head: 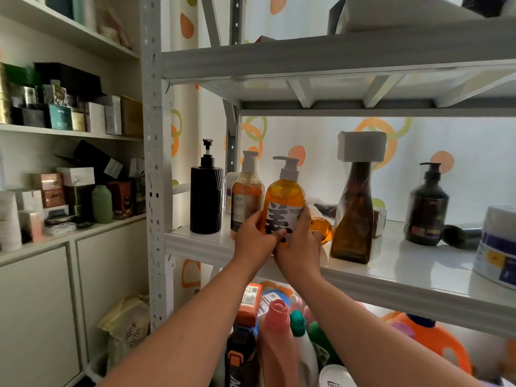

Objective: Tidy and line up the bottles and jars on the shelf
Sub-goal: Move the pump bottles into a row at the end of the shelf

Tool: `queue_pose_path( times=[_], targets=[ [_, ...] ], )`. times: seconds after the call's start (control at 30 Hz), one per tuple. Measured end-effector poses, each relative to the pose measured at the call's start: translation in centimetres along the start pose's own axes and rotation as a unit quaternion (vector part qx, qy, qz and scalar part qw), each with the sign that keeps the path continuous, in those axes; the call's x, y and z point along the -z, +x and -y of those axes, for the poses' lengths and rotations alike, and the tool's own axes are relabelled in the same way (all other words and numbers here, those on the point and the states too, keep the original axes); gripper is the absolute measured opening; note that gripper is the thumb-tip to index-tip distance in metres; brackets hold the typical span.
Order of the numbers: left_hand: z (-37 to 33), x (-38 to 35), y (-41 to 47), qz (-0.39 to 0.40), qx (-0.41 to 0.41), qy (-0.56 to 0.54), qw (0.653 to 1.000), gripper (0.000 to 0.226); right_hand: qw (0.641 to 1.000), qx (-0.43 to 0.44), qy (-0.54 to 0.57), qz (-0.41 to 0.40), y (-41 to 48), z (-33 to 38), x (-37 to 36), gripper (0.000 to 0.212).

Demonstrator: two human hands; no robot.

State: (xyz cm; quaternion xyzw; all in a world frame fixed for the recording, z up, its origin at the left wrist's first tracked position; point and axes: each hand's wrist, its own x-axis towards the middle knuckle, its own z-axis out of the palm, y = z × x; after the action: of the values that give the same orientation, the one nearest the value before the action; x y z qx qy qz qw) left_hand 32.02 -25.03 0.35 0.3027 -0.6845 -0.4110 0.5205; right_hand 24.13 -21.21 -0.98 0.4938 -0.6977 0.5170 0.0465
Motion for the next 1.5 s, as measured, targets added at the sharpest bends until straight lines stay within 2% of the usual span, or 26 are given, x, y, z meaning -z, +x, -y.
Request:
queue_pose_path(
  times=[0.33, 0.83, 1.17, 1.5],
  targets=[
    [0.4, -0.7, 0.1, -0.02, 0.014, 0.079, 0.997, 0.047, 0.998, 0.002, -0.062, 0.002, 0.4, -0.3, 0.1, 0.087],
    [0.2, -2.2, 1.7, 0.005, 0.05, 0.139, 0.989, 0.038, 0.991, -0.02, -0.133, 0.007, 1.4, -0.5, 0.5, 0.082],
    [0.4, -3.4, 3.0, -0.012, 0.062, 0.163, 0.985, 0.038, 0.983, -0.035, -0.169, 0.067, 2.5, -0.5, 0.6, 0.101],
    [0.5, -3.9, 3.6, -0.017, 0.073, 0.18, 0.981, 0.044, 0.984, -0.024, -0.16, 0.069, 2.7, -0.4, 1.1, 0.082]
  ],
)
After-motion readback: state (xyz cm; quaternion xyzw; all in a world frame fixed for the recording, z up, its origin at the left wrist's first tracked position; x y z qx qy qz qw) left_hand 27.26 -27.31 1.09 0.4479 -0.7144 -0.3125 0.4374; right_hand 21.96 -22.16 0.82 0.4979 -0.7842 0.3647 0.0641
